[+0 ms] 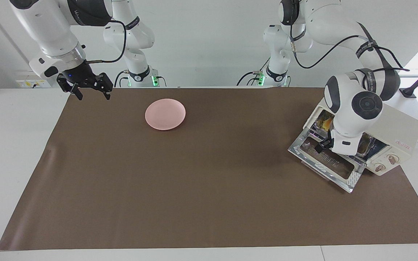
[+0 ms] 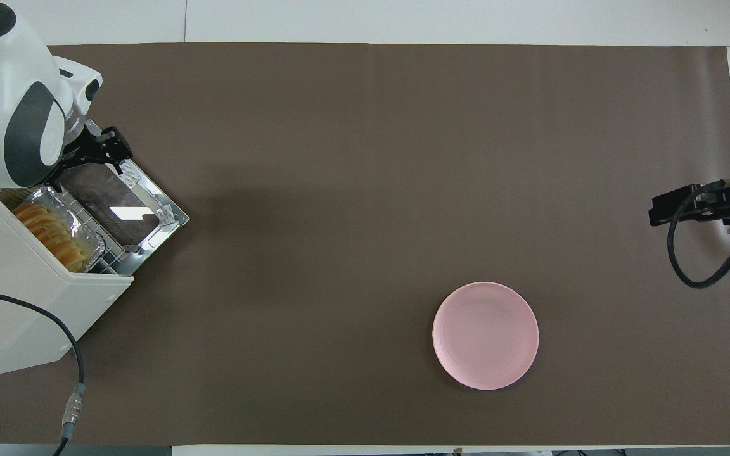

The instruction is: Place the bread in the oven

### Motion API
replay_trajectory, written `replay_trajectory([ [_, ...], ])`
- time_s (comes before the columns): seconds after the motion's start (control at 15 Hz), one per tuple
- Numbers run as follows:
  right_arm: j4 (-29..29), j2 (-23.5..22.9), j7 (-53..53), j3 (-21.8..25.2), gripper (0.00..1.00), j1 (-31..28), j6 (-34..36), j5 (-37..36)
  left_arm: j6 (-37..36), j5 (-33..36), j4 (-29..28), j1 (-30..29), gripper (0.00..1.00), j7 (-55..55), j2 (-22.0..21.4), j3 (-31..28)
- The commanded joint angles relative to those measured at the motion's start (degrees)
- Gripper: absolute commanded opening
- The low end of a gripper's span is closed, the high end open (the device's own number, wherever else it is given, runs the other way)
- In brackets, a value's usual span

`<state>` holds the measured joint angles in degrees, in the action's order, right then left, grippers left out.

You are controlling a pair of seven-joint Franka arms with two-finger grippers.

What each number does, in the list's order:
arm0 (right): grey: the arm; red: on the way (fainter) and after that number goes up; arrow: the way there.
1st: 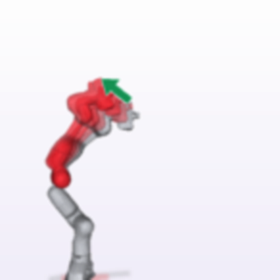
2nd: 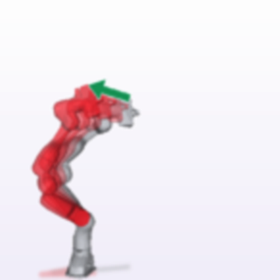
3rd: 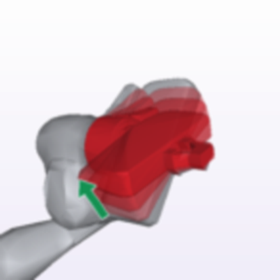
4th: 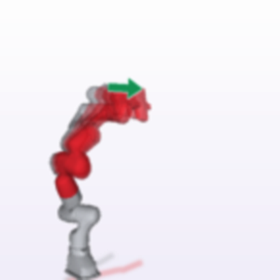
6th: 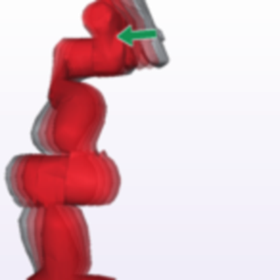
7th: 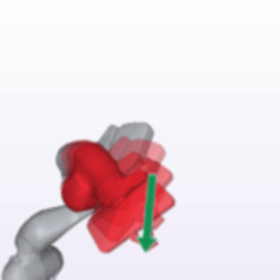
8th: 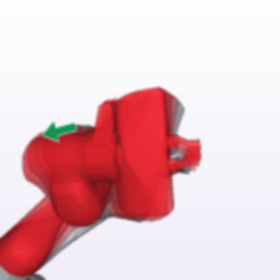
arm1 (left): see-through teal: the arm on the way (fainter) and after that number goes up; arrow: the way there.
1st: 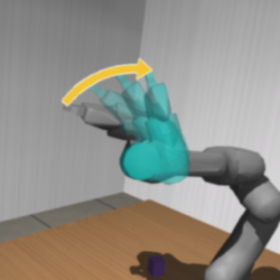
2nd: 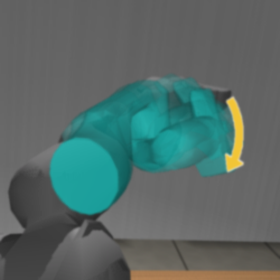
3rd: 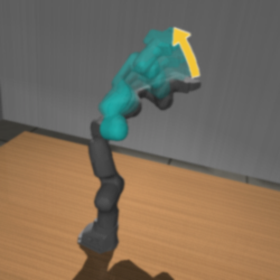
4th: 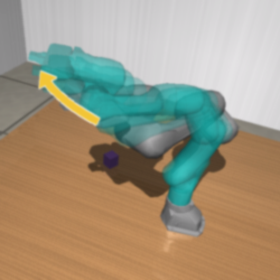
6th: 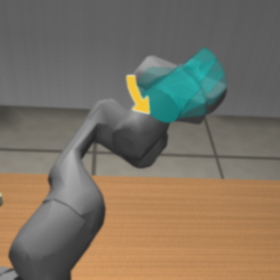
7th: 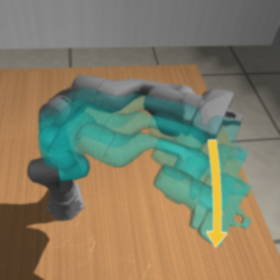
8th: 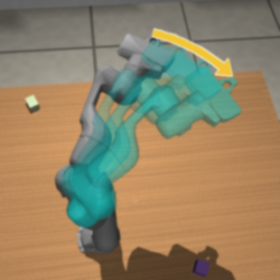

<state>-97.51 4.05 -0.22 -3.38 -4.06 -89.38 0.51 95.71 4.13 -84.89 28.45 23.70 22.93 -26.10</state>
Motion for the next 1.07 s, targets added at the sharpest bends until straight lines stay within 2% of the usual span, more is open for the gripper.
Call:
replay_trajectory([
  [0.0, 0.2, -0.1, 1.3, -0.8, 1.0, -0.9, 0.4, -1.0, -2.1, -0.7, -0.6, -0.2, 1.0, -6.8, -5.2, -0.4],
  [0.27, 0.2, 0.0, 1.3, -0.8, 1.0, -1.0, 0.4, -1.0, -9.9, -1.2, -2.8, 0.2, 1.0, -15.9, -11.8, 0.0],
  [0.6, 0.3, 0.0, 1.3, -0.8, 1.0, -0.9, 0.4, -1.0, -14.9, -2.7, -6.2, 0.0, 1.0, -18.8, -19.2, 0.6],
  [0.8, 0.2, 0.0, 1.2, -0.8, 1.0, -0.9, 0.4, -1.0, -17.3, -3.6, -7.3, -5.5, 1.0, -18.9, -21.2, 7.9],
  [0.87, 0.3, 0.0, 1.3, -0.8, 1.0, -0.9, 0.4, -1.0, -14.9, -3.6, -11.7, -9.6, 1.0, -19.0, -24.8, 12.2],
  [1.0, 0.2, 0.0, 1.3, -0.8, 1.0, -0.9, 0.4, -1.0, -13.2, -3.6, -14.0, -17.3, 1.0, -19.0, -26.9, 19.8],
])
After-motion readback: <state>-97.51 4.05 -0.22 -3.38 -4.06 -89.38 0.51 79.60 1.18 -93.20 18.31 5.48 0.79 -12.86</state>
